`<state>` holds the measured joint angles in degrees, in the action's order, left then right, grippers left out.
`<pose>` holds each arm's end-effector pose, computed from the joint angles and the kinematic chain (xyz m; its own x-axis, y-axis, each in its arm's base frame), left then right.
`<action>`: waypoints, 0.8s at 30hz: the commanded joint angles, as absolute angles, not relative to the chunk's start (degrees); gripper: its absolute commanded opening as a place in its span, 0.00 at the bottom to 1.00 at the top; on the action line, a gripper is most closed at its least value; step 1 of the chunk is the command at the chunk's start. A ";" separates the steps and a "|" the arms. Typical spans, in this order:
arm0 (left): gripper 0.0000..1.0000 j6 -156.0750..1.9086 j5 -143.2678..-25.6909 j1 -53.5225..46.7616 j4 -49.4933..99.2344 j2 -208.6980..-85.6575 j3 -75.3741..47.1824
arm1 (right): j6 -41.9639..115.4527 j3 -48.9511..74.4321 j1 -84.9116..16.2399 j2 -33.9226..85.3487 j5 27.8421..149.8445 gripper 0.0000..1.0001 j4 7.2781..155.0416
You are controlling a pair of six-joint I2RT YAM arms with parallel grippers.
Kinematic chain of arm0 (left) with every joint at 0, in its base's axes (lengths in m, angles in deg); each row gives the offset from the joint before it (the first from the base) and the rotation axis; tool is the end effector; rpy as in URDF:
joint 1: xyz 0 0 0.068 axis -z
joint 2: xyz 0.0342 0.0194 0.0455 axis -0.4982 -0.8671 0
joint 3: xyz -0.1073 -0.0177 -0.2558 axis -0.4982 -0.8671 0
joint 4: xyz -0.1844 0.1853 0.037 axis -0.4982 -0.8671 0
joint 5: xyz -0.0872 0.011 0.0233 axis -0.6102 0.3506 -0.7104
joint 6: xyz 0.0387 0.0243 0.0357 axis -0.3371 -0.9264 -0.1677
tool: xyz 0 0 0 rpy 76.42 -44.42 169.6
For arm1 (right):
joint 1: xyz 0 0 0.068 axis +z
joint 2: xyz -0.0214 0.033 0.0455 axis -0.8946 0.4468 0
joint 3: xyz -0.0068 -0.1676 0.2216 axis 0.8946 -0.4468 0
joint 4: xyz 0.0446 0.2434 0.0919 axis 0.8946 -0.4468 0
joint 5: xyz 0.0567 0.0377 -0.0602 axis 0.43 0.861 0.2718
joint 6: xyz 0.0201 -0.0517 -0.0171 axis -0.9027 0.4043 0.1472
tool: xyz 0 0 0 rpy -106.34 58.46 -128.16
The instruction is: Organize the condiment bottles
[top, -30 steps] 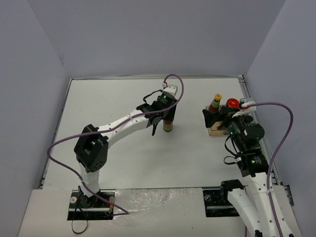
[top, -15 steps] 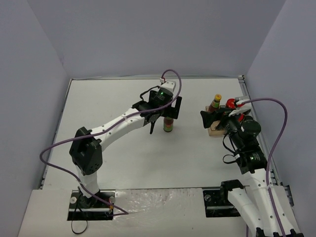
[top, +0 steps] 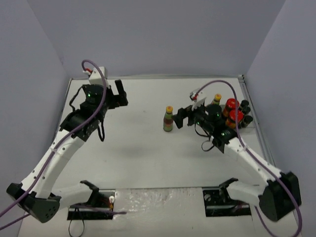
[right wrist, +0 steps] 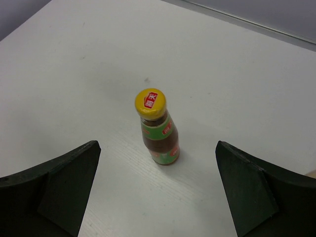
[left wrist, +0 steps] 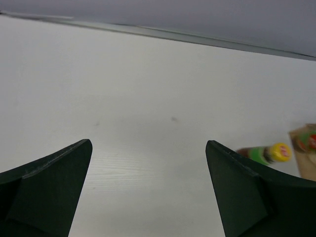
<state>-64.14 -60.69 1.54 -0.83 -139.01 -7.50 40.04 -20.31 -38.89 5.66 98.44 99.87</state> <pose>0.2260 -0.1251 0.4463 -0.2781 -0.2987 -0.9129 0.1796 0.9175 -0.3549 0.2288 0.1182 0.3270 -0.0460 0.0433 -0.9980 -0.6650 0.7442 0.0630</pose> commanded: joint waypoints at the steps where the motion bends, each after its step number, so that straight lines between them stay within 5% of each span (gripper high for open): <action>1: 0.97 -65.06 -62.43 -8.81 -5.40 -131.45 -15.31 | 45.43 -17.69 -34.34 14.61 95.61 1.00 114.76; 16: 0.97 -70.42 -57.33 -16.52 -6.86 -113.88 -33.09 | 47.59 -11.64 -31.46 33.62 94.92 0.95 123.10; 22: 0.97 -70.76 -57.08 -16.52 -6.96 -114.44 -33.17 | 46.85 -10.94 -31.37 36.13 95.25 0.76 124.60; 24: 0.97 -70.94 -57.18 -16.52 -6.94 -114.84 -33.04 | 46.60 -11.37 -31.31 36.35 95.19 0.58 124.72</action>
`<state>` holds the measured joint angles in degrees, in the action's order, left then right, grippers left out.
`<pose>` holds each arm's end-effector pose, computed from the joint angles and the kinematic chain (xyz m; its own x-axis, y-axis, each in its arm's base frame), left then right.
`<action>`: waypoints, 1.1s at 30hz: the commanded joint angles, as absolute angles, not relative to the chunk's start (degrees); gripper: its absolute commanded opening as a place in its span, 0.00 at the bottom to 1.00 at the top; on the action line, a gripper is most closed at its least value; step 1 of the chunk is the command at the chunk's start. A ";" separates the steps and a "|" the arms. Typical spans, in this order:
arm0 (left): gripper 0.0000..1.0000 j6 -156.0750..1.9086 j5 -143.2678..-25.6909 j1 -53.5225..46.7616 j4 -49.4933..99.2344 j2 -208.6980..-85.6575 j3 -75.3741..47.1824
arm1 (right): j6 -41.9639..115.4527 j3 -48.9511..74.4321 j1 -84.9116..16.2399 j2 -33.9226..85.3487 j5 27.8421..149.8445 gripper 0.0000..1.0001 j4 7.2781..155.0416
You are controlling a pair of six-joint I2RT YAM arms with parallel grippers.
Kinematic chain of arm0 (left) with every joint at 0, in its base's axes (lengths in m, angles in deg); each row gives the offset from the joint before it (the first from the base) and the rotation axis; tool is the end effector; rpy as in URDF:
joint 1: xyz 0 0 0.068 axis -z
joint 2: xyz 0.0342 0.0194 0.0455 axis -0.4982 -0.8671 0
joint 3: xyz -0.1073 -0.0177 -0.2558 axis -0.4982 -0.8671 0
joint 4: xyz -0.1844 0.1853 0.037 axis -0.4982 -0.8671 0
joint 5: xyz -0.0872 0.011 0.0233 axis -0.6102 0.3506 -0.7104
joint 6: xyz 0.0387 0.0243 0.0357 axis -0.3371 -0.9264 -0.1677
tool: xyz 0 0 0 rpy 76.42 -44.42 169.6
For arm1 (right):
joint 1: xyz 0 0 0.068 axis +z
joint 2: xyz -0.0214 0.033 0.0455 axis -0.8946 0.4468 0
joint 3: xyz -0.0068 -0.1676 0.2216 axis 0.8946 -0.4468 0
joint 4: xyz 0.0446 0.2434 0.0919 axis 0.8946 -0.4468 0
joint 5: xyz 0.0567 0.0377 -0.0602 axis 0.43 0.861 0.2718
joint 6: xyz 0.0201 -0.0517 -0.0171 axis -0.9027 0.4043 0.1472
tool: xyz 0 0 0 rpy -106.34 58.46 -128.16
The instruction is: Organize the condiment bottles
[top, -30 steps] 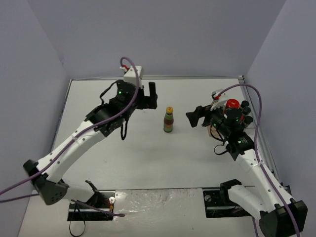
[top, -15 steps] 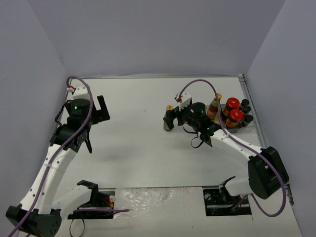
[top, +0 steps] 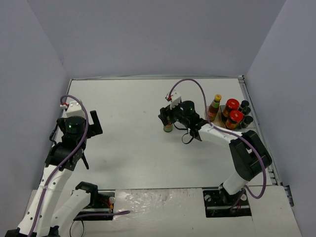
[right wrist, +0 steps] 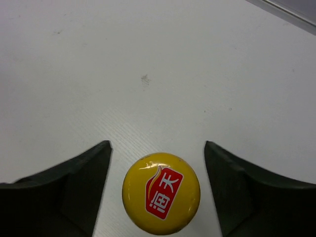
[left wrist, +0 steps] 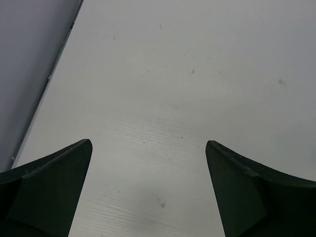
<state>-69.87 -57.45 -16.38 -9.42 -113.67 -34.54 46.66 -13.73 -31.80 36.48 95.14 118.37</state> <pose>0.1570 -0.0240 0.3517 -0.3282 -0.2349 -0.9149 -0.1838 0.9660 -0.1820 0.3055 0.2002 0.2467 -0.0512 -0.0933 -0.9943 -0.7171 0.6964 -0.0285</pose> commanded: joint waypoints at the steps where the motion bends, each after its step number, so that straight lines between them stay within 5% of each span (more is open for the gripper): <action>1: 0.97 -71.00 -57.05 -16.52 -7.03 -115.06 -33.00 | 46.55 -11.66 -31.30 36.30 95.09 0.47 124.87; 7: 0.97 -71.00 -57.58 -16.52 -7.20 -115.45 -32.92 | 46.28 -15.97 -31.38 31.98 92.80 0.03 125.25; 21: 0.97 -71.02 -57.98 -16.52 -7.23 -115.41 -32.67 | 46.90 -19.52 -45.26 3.01 82.73 0.00 108.03; 33: 0.97 -71.17 -58.10 -16.61 -7.20 -115.89 -32.74 | 44.29 -19.73 -59.85 4.69 78.73 0.00 112.94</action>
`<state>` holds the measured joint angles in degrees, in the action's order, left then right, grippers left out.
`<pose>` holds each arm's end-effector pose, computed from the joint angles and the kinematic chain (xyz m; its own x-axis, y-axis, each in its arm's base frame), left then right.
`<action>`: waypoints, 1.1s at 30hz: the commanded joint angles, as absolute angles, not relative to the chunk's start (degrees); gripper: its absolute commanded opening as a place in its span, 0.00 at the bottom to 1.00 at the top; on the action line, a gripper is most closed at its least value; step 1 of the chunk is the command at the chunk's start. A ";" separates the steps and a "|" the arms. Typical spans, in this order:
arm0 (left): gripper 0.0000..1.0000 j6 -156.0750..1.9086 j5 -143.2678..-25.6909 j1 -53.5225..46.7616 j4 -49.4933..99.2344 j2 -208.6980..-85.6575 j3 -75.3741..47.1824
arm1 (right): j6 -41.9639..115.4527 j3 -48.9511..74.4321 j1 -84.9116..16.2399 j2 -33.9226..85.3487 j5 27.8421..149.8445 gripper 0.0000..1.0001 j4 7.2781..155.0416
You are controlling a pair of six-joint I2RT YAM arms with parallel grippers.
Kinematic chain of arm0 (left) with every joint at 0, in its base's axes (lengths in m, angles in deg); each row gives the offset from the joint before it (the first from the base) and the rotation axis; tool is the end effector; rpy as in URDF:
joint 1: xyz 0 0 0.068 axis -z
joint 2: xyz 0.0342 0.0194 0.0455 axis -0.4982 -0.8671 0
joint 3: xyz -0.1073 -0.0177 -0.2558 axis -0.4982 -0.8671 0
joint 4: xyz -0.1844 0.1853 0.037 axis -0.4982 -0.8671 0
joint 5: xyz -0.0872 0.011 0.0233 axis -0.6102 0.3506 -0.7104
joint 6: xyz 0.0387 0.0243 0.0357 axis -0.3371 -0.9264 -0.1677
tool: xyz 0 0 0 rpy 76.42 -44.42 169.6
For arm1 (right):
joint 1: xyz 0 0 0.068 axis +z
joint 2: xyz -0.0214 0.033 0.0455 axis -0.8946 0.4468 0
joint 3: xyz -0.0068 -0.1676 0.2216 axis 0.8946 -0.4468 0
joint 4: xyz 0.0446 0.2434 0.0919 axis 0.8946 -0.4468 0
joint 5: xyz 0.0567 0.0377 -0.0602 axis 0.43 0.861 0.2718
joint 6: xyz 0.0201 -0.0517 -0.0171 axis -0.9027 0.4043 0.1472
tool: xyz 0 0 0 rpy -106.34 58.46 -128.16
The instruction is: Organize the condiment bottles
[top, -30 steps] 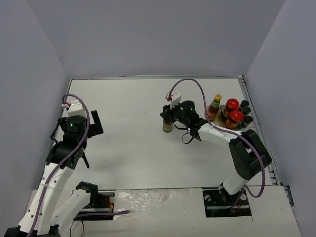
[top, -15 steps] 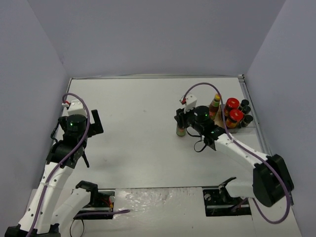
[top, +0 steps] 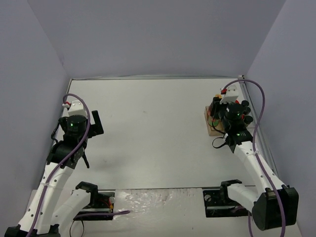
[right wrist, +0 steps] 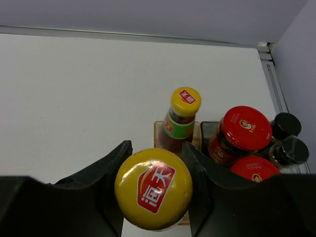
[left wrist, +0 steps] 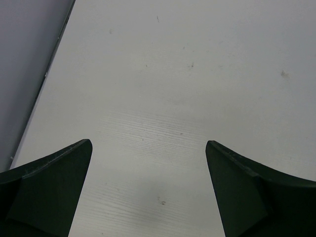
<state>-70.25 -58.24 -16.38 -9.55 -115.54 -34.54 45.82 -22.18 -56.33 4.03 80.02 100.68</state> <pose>0.1644 -0.0263 0.3467 -0.3644 -0.2215 -0.9045 -0.1754 0.9702 -0.1669 0.2505 0.0305 0.3232 0.0083 -0.0388 -0.9992 -0.1033 0.9939 -0.0395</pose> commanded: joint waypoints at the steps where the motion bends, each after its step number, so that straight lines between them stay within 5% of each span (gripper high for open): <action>1: 0.97 -71.17 -58.11 -16.61 -7.20 -115.96 -32.74 | 44.17 -19.71 -60.50 5.31 78.90 0.00 113.47; 21: 0.97 -71.35 -58.61 -16.61 -6.94 -115.72 -32.83 | 41.37 -27.01 -63.14 14.33 83.92 0.00 123.28; 25: 0.97 -71.44 -58.89 -16.61 -6.85 -115.63 -32.92 | 40.94 -29.09 -63.18 14.42 82.96 0.24 123.64; 27: 0.97 -71.44 -58.98 -16.61 -6.78 -115.78 -32.92 | 40.77 -29.22 -63.12 14.42 83.48 0.46 123.22; 33: 0.97 -71.52 -58.88 -16.61 -6.74 -115.49 -32.92 | 39.73 -27.24 -63.20 12.29 85.43 0.75 118.81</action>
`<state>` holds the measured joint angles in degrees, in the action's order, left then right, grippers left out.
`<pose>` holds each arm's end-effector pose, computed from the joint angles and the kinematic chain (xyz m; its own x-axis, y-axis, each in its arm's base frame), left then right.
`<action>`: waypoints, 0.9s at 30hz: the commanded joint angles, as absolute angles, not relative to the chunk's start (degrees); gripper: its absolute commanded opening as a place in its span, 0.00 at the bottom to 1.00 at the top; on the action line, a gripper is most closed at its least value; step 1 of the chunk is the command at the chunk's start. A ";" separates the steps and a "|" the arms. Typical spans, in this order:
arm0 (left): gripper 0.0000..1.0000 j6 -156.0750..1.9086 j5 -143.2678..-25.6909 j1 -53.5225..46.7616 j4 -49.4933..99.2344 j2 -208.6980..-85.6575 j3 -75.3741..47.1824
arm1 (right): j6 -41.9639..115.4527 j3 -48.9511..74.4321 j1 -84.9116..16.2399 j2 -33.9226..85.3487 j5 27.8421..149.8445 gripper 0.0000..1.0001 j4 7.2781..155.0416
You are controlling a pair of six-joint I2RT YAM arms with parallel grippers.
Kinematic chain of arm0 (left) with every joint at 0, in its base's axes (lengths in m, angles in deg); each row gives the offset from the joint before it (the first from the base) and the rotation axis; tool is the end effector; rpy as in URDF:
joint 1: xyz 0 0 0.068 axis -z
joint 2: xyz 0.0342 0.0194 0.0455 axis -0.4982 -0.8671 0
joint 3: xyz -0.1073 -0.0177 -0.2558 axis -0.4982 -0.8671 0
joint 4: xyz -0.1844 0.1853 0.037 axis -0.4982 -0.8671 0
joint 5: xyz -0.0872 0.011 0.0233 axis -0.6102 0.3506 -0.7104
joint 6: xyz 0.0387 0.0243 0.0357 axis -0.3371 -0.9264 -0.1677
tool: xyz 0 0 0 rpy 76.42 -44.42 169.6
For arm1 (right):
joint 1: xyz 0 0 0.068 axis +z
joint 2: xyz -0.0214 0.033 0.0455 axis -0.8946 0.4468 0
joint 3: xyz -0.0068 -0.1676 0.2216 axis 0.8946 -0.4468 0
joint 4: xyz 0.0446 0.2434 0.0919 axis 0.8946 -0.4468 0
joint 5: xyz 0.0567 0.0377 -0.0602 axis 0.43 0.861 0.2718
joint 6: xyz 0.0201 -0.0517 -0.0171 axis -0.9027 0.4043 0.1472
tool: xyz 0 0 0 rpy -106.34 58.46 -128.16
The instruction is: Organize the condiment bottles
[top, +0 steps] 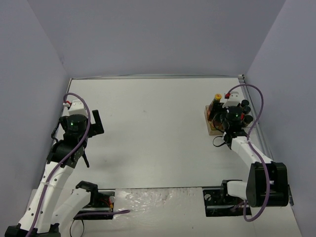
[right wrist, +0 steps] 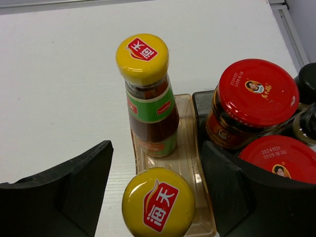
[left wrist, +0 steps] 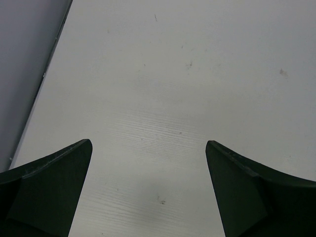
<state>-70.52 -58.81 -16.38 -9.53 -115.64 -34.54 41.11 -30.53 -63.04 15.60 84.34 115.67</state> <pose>0.1648 -0.0268 0.3465 -0.3692 -0.2169 -0.9037 -0.1653 0.9722 -0.1658 0.2783 0.0043 0.2509 -0.0843 0.0420 -0.9956 -0.0583 0.9972 0.0470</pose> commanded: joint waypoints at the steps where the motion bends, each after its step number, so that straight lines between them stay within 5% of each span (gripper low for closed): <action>1: 0.97 -71.52 -58.85 -16.61 -6.71 -115.42 -32.92 | 39.49 -26.69 -63.20 11.49 85.65 0.80 117.71; 9: 0.97 -71.82 -58.83 -16.61 -6.68 -114.78 -32.92 | 38.85 -14.39 -63.11 -1.45 84.39 0.99 98.51; 21: 0.97 -72.49 -58.79 -16.61 -6.68 -112.94 -32.92 | 27.71 -2.62 -59.03 -14.82 67.12 1.00 75.55; 27: 0.97 -71.70 -63.02 -16.61 -9.31 -112.03 -31.51 | 34.23 -3.56 -56.97 -26.95 70.64 1.00 68.40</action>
<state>-71.78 -59.56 -16.38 -9.64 -112.67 -34.54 31.18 -4.20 -59.23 -18.48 71.42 73.01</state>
